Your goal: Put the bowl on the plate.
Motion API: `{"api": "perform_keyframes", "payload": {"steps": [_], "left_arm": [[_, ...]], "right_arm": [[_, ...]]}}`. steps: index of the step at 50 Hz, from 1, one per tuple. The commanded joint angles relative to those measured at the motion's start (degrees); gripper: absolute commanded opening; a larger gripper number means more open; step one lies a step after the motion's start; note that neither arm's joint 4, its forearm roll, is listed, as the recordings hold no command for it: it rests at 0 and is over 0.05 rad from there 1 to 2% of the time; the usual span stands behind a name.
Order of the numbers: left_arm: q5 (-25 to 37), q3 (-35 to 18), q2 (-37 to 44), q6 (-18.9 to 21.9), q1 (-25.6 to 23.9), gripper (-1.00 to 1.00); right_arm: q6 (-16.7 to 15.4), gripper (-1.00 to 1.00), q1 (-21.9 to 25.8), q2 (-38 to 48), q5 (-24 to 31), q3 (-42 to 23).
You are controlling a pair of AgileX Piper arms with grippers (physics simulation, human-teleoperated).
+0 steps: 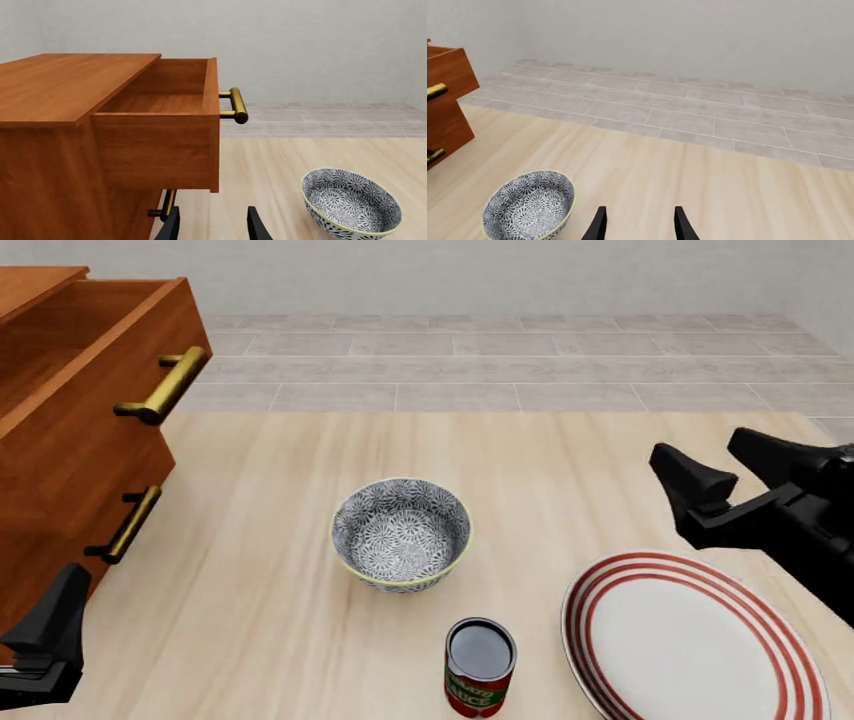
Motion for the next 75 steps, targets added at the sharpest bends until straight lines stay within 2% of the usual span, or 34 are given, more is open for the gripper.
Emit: {"api": "perform_keyframes", "payload": {"steps": [1,4,7,11,13,15,17,18,24,26,28,29,47,75], "left_arm": [[-0.02,0.01,0.03,0.04,-0.02,1.0],[-0.02,0.0,0.03,0.0,-0.02,1.0],[-0.03,-0.01,0.04,0.0,-0.01,1.0],[-0.04,-0.02,0.06,-0.01,-0.02,1.0],[-0.04,-0.02,0.07,0.01,-0.02,1.0],[-0.03,-0.02,0.06,-0.01,-0.01,1.0],[-0.02,-0.03,0.07,0.03,-0.02,1.0],[-0.02,-0.03,0.07,0.04,-0.03,1.0],[0.02,-0.04,0.05,0.03,-0.03,1.0],[0.02,-0.04,0.05,0.01,-0.03,1.0],[0.02,-0.04,0.05,0.02,-0.03,1.0],[0.02,-0.04,0.06,0.05,-0.04,1.0],[-0.1,-0.03,0.16,0.02,-0.04,1.0],[-0.07,-0.02,0.13,0.04,-0.05,1.0]], "right_arm": [[0.33,1.0,7.46,14.81,0.82,-8.95],[0.46,1.0,8.87,17.81,2.75,-11.46],[4.18,1.0,10.95,21.72,5.42,-15.18],[1.99,1.0,13.22,26.07,8.76,-18.97],[3.1,1.0,13.66,26.33,9.16,-19.48],[0.22,1.0,13.7,29.62,10.75,-21.76],[2.1,1.0,14.71,31.06,11.41,-22.6],[0.9,1.0,14.96,32.05,11.83,-23.1],[3.56,1.0,18.57,38.38,15.75,-27.38],[3.59,1.0,18.51,39.53,16.24,-28.42],[5.13,1.0,19.3,40.83,16.3,-28.97],[4.05,1.0,19.15,42.11,16.46,-29.47],[4.74,1.0,20.77,54.05,18.77,-34.4],[4.72,1.0,18.47,62.65,16.77,-35.32]]}}
